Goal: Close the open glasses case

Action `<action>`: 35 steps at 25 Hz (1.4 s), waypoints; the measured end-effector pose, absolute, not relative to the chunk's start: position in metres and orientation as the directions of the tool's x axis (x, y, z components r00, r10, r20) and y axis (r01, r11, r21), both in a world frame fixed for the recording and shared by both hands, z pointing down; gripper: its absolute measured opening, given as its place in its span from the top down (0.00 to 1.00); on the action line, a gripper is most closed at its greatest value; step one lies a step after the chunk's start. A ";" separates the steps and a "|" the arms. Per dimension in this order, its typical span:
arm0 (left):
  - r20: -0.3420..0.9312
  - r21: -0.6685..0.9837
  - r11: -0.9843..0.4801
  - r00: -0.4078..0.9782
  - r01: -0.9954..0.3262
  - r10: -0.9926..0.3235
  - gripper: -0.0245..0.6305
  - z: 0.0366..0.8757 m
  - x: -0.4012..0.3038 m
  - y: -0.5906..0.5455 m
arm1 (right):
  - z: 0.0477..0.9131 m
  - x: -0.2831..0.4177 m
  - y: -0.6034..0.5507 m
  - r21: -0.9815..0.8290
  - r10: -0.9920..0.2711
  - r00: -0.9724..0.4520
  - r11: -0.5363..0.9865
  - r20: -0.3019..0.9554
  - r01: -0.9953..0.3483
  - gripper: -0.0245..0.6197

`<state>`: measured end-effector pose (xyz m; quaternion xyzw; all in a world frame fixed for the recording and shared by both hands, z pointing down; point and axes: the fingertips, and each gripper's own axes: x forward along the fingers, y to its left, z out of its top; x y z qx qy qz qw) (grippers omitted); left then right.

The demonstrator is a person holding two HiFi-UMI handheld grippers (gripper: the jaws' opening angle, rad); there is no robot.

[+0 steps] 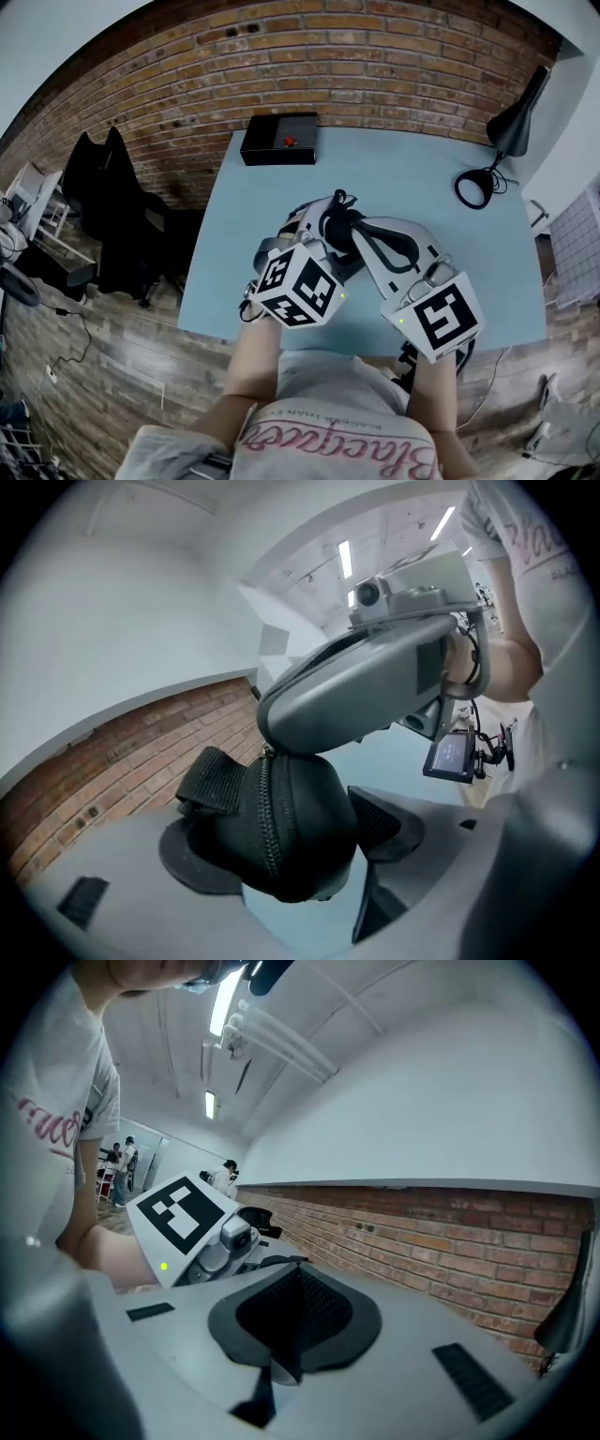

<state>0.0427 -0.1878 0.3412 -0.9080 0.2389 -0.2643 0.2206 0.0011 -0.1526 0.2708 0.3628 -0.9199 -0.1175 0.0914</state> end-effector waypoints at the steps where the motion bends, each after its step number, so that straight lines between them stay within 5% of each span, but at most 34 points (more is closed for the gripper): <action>1: 0.381 -0.535 -0.780 0.732 -0.324 -0.565 0.45 0.342 0.042 -0.189 | 0.272 0.000 -0.153 0.280 -0.690 -0.719 0.709 0.085 -0.647 0.93; 11: 0.197 -0.636 -0.687 0.787 -0.352 -0.585 0.56 0.314 0.038 -0.188 | 0.260 0.029 -0.158 0.148 -0.709 -0.705 0.700 0.022 -0.699 0.93; 23: 0.231 -0.624 -0.766 0.900 -0.155 -0.370 0.56 0.323 0.043 -0.150 | 0.284 0.041 -0.149 0.039 -0.582 -0.807 0.812 0.101 -0.582 0.93; 27: 0.194 -0.528 -0.814 0.899 -0.243 -0.394 0.54 0.319 0.046 -0.158 | 0.275 0.044 -0.149 -0.007 -0.588 -0.808 0.808 0.037 -0.589 0.93; 35: 0.314 -0.469 -0.818 0.803 -0.333 -0.507 0.50 0.337 0.041 -0.182 | 0.265 0.057 -0.161 0.094 -0.730 -0.684 0.681 0.010 -0.726 0.93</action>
